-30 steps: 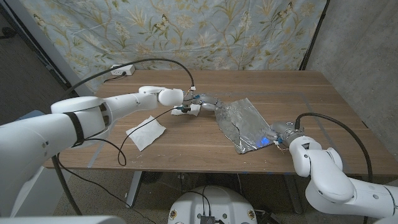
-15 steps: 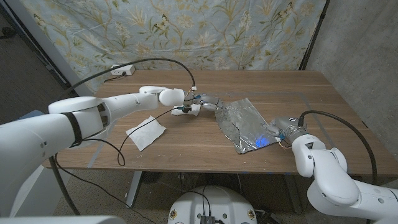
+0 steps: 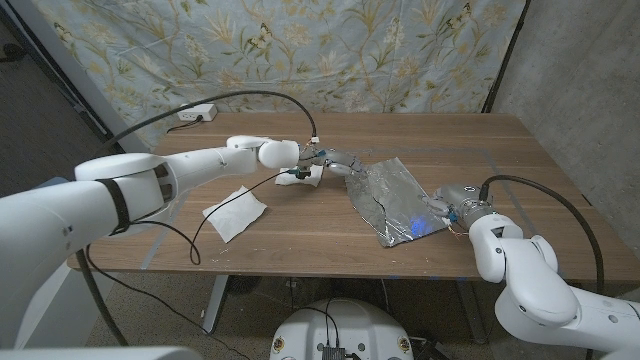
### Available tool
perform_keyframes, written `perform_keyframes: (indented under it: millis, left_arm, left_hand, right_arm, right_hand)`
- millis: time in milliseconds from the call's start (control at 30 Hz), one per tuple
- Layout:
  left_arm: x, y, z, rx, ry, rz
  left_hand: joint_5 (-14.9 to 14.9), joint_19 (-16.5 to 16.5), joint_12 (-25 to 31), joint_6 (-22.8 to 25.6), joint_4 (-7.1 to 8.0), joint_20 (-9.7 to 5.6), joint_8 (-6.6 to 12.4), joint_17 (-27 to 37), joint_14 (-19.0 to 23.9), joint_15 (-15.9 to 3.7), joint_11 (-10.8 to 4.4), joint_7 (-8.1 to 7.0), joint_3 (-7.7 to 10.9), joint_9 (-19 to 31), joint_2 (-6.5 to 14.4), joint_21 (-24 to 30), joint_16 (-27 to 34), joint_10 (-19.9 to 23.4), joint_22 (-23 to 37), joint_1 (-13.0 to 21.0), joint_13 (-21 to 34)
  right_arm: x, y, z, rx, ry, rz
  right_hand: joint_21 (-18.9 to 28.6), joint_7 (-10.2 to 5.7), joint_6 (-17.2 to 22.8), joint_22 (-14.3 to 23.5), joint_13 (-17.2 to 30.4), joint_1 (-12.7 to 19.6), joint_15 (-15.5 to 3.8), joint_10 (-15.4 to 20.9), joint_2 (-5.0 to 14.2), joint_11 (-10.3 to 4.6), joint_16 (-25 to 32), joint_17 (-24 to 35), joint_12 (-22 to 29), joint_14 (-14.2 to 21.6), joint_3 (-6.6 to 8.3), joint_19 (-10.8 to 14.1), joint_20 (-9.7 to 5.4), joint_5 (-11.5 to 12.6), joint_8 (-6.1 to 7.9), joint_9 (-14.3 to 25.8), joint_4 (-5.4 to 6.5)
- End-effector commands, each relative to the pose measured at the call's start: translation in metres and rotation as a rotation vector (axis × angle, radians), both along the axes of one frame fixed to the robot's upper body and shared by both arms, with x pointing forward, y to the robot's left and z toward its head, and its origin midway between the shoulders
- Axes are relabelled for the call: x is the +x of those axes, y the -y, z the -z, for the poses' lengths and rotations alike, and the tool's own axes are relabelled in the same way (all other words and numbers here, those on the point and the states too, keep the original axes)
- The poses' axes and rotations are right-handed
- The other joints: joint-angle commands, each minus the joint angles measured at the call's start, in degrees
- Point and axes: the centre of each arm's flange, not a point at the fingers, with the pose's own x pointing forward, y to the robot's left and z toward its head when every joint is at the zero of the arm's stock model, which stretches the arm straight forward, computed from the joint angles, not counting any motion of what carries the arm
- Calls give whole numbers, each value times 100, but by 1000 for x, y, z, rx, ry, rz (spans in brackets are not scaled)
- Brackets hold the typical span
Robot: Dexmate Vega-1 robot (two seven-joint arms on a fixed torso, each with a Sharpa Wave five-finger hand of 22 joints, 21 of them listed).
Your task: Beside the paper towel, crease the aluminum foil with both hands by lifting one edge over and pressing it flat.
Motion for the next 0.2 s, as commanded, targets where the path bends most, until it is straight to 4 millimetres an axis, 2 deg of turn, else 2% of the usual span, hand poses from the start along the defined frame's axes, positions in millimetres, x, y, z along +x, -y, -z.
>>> perform_keyframes:
  millis: [33,200]
  left_arm:
    - [4,3,-14,-6,12,1]
    - [5,-1,-20,-24,20,-4]
  left_hand:
    - [-18,-277,35,-14,43,56,40,7,46,-18,-3,10,21,10,-13,17,-13,-2,19,65,17]
    - [-18,-272,32,-16,44,59,39,7,44,-12,5,9,21,10,-14,18,-14,-8,20,68,17]
  right_arm:
    - [18,1,-9,1,14,-34]
    - [29,4,-15,26,26,-42]
  right_hand:
    - [34,-17,47,7,7,36,-50,48,-9,6,54,17,0,66,52,34,-74,-8,0,6,-5]
    - [35,-19,58,7,8,36,-50,54,-10,1,51,18,-1,68,58,48,-77,-13,-1,6,-7]
